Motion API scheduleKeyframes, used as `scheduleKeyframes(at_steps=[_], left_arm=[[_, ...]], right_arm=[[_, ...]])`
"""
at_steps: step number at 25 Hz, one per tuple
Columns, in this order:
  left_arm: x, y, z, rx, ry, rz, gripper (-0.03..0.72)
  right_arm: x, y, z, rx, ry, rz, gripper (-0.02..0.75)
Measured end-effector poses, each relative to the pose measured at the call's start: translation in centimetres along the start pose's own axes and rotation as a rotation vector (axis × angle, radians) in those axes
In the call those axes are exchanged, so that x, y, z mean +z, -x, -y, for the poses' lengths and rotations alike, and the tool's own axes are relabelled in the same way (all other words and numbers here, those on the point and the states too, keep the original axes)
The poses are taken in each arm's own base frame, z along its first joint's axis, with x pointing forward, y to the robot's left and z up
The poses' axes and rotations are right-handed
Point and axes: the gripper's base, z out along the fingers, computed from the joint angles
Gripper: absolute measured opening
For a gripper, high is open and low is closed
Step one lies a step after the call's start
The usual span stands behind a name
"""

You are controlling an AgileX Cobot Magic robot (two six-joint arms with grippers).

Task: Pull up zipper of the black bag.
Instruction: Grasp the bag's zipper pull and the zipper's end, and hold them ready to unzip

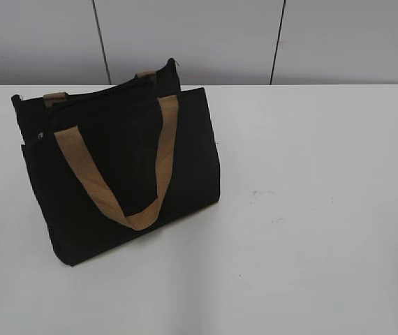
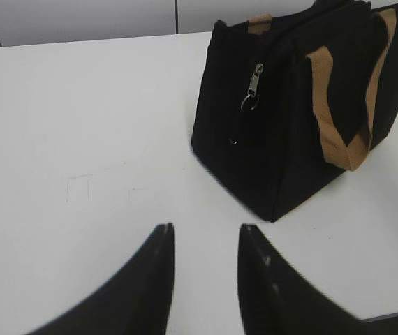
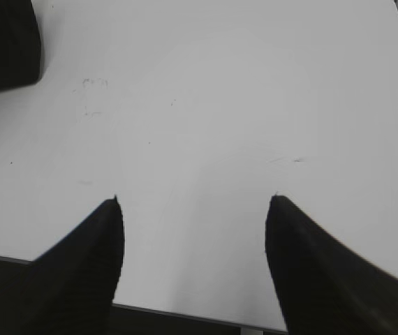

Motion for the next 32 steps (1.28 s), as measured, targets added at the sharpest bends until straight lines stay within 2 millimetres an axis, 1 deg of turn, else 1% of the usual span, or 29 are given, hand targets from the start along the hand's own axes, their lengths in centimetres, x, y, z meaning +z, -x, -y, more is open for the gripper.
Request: scheduleKeyframes(at_steps=[7,10,12,15,17,22,25,29,32], left_arm=[[0.1,0.0,0.0,-0.001,-0.001,-0.004,0.238],[0.3,0.3,-0.1,-0.005,-0.006,-0.024,0.239],[-0.1,1.2,-0.1,-0.005,-0.007,-0.014,0.239],[-0.9,3.2,-0.4,-0.002,0.004,0.041,0.239],[-0.9,4.5,-0.6,-0.003,0.012,0.081,0.239],[0.5,6.6,-1.2,0.002,-0.003,0.159,0.267],[1.4,7.9,-1.4,0.006,-0.036,0.226,0.316],[3.7,8.6,-1.4,-0.003,-0.077,0.262,0.389],[5.9,8.7,-1.2,-0.044,-0.097,0.261,0.408]], right_arm=[[0.0,0.0,0.0,0.0,0.0,0.0,0.496],[0.0,0.0,0.0,0.0,0.0,0.0,0.496],[0.0,0.0,0.0,0.0,0.0,0.0,0.496],[0.0,0.0,0.0,0.0,0.0,0.0,0.496],[0.0,0.0,0.0,0.0,0.0,0.0,0.496],[0.0,0.0,0.0,0.0,0.0,0.0,0.496],[0.0,0.0,0.0,0.0,0.0,0.0,0.496],[0.0,0.0,0.0,0.0,0.0,0.0,0.496],[0.0,0.0,0.0,0.0,0.0,0.0,0.496]])
